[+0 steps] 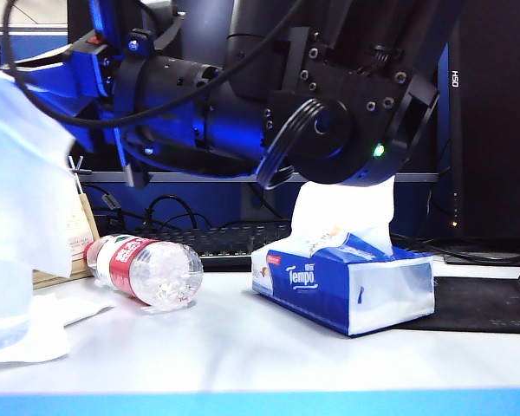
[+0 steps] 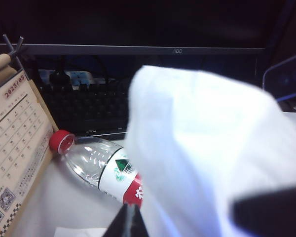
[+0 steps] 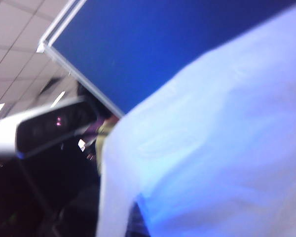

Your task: Pull out a tissue from the tissue dispenser, then press the switch of the alcohol sanitizer bottle to drop some sanitizer on the paper tissue, and finally place the treated tissue on the table.

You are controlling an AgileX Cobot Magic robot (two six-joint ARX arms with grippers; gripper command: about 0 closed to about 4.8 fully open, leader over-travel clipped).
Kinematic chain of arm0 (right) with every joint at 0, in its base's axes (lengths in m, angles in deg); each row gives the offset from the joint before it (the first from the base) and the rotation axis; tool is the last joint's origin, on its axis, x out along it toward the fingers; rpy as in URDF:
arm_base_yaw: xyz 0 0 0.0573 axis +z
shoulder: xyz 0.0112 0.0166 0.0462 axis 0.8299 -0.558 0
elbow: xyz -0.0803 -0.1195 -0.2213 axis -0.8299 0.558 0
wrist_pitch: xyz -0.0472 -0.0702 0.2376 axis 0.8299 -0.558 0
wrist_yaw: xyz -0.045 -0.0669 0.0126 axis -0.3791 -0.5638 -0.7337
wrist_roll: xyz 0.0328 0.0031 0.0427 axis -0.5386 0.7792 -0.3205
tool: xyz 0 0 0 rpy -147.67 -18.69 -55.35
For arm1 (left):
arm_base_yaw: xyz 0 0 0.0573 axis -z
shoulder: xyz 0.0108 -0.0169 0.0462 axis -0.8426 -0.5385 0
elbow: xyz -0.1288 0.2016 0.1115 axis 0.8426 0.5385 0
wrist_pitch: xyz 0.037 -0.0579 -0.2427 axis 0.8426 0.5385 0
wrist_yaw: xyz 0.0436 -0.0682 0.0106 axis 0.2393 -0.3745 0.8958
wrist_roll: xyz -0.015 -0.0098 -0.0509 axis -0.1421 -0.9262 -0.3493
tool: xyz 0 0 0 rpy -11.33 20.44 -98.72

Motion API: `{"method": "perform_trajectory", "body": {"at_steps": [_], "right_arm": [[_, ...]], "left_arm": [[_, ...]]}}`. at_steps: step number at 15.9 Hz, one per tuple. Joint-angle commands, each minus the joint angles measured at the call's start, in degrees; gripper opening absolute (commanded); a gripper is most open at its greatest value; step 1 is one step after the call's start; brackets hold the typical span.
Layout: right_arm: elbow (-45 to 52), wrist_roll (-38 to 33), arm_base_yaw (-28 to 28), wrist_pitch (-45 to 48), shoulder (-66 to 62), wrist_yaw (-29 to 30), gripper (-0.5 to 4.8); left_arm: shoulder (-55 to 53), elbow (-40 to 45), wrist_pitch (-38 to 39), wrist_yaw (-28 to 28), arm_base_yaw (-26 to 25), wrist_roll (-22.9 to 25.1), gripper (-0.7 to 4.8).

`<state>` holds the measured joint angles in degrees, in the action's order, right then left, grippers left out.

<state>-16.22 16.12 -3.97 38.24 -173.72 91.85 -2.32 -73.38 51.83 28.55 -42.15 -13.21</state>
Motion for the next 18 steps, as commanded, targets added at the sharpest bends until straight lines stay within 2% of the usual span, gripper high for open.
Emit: {"method": "perform_trajectory", "body": {"at_steps": [1, 5, 12, 14, 16, 18], "right_arm": [[-0.1, 0.6, 0.2, 1.4, 0.3, 0.0, -0.05], [0.0, -0.3, 0.1, 1.7, 0.3, 4.5, -0.03], [0.5, 0.2, -2.2, 0.5, -0.2, 6.8, -0.03], [0.7, -0.2, -3.7, -6.1, -0.2, 12.7, -0.03], [0.7, -0.3, -5.0, -13.7, -0.1, 21.7, -0.03], [0.7, -1.6, -5.5, -14.9, -0.1, 31.6, -0.03]], "left_arm": [[-0.6, 0.8, 4.5, 0.0, 0.0, -0.5, -0.05], [-0.6, 0.8, 3.1, -1.1, 0.0, -0.5, -0.05], [-0.6, 0.8, 2.3, -1.7, -0.1, 0.0, -0.05], [-0.7, 0.8, 2.4, -1.7, -0.1, 0.0, -0.05], [-0.7, 0.8, 2.5, -1.5, -0.1, 0.0, -0.05], [-0.7, 0.8, 2.5, -0.9, -0.1, 0.0, -0.05]]}}
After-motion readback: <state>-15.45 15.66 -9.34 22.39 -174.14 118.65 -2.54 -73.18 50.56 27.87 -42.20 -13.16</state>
